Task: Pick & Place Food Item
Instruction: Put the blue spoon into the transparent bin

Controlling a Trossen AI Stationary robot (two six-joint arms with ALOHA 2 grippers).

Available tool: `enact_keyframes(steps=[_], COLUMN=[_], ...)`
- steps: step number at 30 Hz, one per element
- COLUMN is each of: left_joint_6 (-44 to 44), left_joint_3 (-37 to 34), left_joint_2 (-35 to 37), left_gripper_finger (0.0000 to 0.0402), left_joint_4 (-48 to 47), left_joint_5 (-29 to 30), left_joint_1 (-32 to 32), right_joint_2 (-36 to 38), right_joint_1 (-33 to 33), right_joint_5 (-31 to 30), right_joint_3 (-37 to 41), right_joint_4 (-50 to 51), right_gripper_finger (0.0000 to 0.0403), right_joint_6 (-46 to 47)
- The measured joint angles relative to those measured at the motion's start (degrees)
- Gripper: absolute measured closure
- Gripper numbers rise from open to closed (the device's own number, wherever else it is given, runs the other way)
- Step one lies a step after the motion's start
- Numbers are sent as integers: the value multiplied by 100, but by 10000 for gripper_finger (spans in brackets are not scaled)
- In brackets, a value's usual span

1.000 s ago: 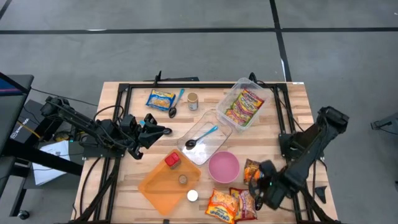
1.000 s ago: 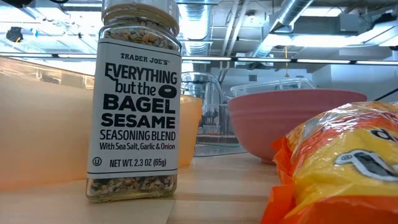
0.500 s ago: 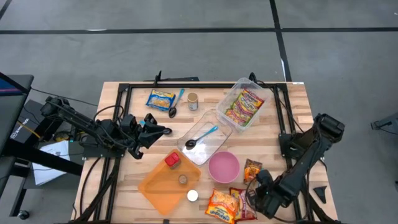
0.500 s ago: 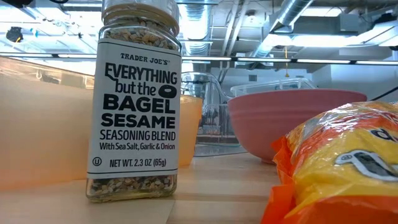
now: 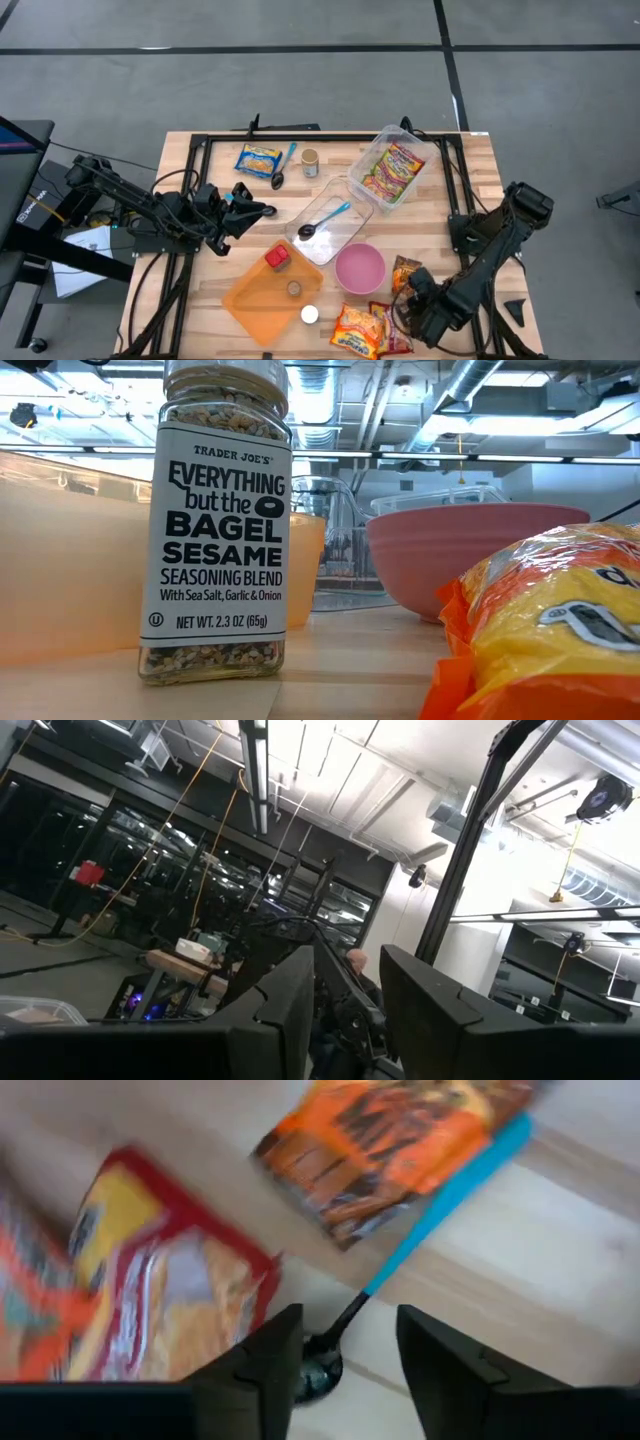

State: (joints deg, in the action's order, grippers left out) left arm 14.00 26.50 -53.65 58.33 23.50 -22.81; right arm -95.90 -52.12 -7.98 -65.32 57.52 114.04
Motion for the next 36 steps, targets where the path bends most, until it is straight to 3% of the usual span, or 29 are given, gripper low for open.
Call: enact_keyframes(steps=[3,7,12,15,24,36], left_joint_6=[-4,-7,-10,-11,-22,-124], left_joint_3=[0,0,-1,-1,0,0], left_joint_2=[2,2,1,1,2,0], left_gripper_finger=[289,289,289,289,289,289], left_joint_4=[0,-2,-39,-47,-52,-52], left_joint_5=[-1,-1,1,1,1,51], left_joint_1=[0,0,0,0,0,0], right_joint_2=[0,0,0,0,6,3], right_joint_1=[-88,-287,-551,-647,-593,-317], right_joint_5=[-7,1,20,18,-417,-89], right_joint_3=[0,-4,-4,-4,243,1046], right_joint_4=[-102,-397,-396,-376,-649,-1807], right_gripper_finger=[217,203,209,220,257,279], right_joint_6=[-1395,-4080,-7211,-8431,-10354,-11243])
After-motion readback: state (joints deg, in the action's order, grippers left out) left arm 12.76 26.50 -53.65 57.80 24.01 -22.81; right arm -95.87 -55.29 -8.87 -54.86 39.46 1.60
